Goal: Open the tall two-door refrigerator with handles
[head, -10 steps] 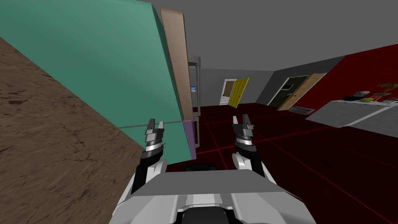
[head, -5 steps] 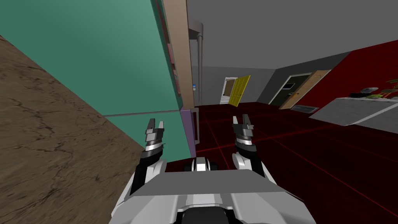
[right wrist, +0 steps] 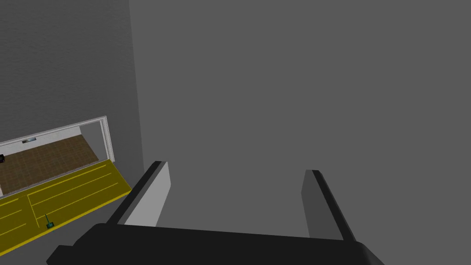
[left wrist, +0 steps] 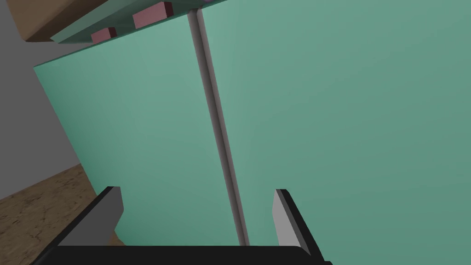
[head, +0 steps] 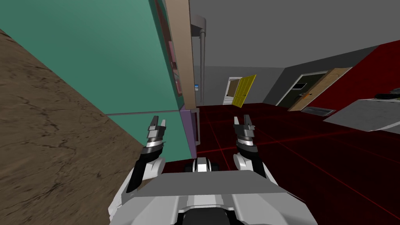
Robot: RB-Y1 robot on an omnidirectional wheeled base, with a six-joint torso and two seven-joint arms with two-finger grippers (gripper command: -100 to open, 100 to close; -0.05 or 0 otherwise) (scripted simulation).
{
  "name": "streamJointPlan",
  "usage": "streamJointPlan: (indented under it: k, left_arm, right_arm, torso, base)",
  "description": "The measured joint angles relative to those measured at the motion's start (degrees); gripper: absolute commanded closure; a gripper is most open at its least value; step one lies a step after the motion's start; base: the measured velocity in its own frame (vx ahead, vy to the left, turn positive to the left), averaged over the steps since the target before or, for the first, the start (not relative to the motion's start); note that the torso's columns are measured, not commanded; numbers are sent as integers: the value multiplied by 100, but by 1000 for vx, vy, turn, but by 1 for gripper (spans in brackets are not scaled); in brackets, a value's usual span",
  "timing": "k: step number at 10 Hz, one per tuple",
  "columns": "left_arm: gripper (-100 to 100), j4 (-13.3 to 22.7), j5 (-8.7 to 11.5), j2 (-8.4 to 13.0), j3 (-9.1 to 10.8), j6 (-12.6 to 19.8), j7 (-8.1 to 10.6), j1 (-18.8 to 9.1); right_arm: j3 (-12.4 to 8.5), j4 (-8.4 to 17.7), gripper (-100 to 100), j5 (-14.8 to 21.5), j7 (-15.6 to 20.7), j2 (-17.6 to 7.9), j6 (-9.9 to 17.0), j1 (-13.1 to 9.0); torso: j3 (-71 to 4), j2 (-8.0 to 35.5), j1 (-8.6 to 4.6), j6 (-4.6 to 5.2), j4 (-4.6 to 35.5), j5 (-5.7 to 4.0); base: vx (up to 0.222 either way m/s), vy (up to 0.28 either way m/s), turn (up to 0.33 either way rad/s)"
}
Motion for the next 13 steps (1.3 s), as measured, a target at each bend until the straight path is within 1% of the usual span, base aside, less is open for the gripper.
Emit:
streamJointPlan:
  k: [2, 4, 5, 7, 8, 13]
  left_arm:
    - [-100, -76, 101, 136, 48, 319, -5, -135]
    - [-100, -144, 166, 199, 78, 564, -8, -206]
    - [-100, -152, 223, 247, 102, 726, -5, -295]
    - [-100, -207, 299, 293, 152, 985, -5, -377]
    - [-100, -268, 354, 309, 173, 1185, -13, -466]
    - [-100, -460, 583, 378, 307, 1986, -26, -755]
  right_arm:
    - [0, 0, 0, 0, 0, 0, 0, 0]
    - [0, 0, 0, 0, 0, 0, 0, -1]
    - [0, 0, 0, 0, 0, 0, 0, 0]
    - [0, 0, 0, 0, 0, 0, 0, 0]
    - [0, 0, 0, 0, 0, 0, 0, 0]
    - [0, 0, 0, 0, 0, 0, 0, 0]
  torso:
    - [-1, 1, -6, 8, 0, -3]
    - [-10, -9, -3, 13, 3, -7]
    - [-22, -23, -7, 12, 6, -13]
    - [-33, -38, -26, 28, 4, -23]
    - [-42, -47, -34, 32, 8, -31]
    - [-57, -65, -64, 62, 7, -47]
  base:
    - [22, -70, 92]
    - [15, -47, 101]
    - [19, -57, 64]
    - [26, -72, 116]
    - [19, -60, 81]
    - [21, -71, 118]
